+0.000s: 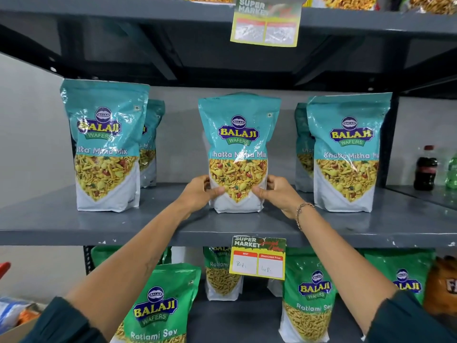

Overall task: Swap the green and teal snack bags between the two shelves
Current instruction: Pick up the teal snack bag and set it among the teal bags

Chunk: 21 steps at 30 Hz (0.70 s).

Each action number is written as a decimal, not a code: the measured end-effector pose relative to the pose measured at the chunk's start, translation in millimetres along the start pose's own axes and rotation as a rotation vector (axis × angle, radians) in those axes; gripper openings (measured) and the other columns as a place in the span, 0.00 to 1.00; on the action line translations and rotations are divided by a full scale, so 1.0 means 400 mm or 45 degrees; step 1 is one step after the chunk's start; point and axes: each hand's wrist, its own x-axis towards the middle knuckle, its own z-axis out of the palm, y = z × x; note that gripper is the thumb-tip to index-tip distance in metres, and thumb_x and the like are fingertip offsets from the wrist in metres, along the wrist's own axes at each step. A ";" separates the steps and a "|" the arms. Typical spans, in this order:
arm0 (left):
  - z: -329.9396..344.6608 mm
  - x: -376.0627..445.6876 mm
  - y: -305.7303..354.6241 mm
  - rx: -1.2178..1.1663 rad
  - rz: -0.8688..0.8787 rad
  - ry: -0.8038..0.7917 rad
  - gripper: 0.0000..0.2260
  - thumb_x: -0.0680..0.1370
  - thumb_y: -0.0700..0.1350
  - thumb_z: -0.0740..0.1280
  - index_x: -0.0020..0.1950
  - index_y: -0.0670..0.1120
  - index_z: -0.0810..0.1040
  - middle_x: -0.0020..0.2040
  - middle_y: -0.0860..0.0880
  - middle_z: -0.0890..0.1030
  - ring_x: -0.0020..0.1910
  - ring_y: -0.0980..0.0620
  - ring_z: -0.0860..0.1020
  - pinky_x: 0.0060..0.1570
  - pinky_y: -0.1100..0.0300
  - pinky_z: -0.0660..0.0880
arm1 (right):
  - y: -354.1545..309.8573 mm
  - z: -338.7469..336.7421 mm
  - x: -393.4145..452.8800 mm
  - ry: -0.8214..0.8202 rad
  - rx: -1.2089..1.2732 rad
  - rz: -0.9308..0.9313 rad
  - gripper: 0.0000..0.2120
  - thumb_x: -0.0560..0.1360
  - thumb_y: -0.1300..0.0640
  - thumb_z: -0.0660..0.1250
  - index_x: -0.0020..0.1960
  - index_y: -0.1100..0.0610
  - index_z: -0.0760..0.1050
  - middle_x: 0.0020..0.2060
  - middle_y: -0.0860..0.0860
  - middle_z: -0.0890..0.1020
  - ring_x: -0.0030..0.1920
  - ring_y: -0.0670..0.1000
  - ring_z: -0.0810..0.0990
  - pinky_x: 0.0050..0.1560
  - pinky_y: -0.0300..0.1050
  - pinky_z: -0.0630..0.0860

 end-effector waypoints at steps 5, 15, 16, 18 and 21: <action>-0.005 -0.017 -0.005 0.126 -0.040 -0.008 0.23 0.73 0.54 0.69 0.62 0.42 0.74 0.58 0.47 0.80 0.58 0.48 0.77 0.61 0.54 0.72 | 0.006 -0.004 -0.004 -0.043 -0.037 0.047 0.16 0.70 0.57 0.70 0.56 0.54 0.73 0.55 0.51 0.80 0.57 0.51 0.77 0.64 0.53 0.72; -0.011 -0.193 0.038 0.046 0.079 0.533 0.10 0.79 0.50 0.58 0.47 0.49 0.78 0.42 0.52 0.82 0.46 0.53 0.80 0.56 0.52 0.76 | -0.065 0.088 -0.177 0.490 -0.047 -0.247 0.05 0.72 0.62 0.65 0.44 0.53 0.77 0.40 0.49 0.80 0.43 0.49 0.79 0.42 0.35 0.77; -0.010 -0.226 0.042 -0.021 0.124 0.513 0.09 0.79 0.49 0.59 0.44 0.51 0.78 0.39 0.53 0.81 0.41 0.57 0.80 0.53 0.55 0.77 | -0.075 0.109 -0.207 0.431 0.058 -0.222 0.05 0.72 0.62 0.65 0.44 0.53 0.78 0.40 0.50 0.81 0.40 0.49 0.79 0.42 0.38 0.79; -0.005 -0.300 0.045 -0.139 0.184 0.460 0.10 0.79 0.46 0.60 0.42 0.52 0.78 0.37 0.53 0.81 0.35 0.61 0.78 0.46 0.62 0.78 | -0.087 0.153 -0.272 0.344 0.243 -0.165 0.05 0.72 0.64 0.66 0.43 0.56 0.78 0.38 0.53 0.81 0.35 0.47 0.79 0.37 0.39 0.80; 0.011 -0.396 0.004 -0.244 0.169 0.412 0.10 0.79 0.43 0.61 0.42 0.49 0.79 0.36 0.50 0.80 0.33 0.59 0.78 0.39 0.68 0.77 | -0.067 0.222 -0.370 0.201 0.472 -0.082 0.05 0.72 0.67 0.65 0.42 0.58 0.77 0.32 0.54 0.79 0.28 0.47 0.78 0.28 0.38 0.77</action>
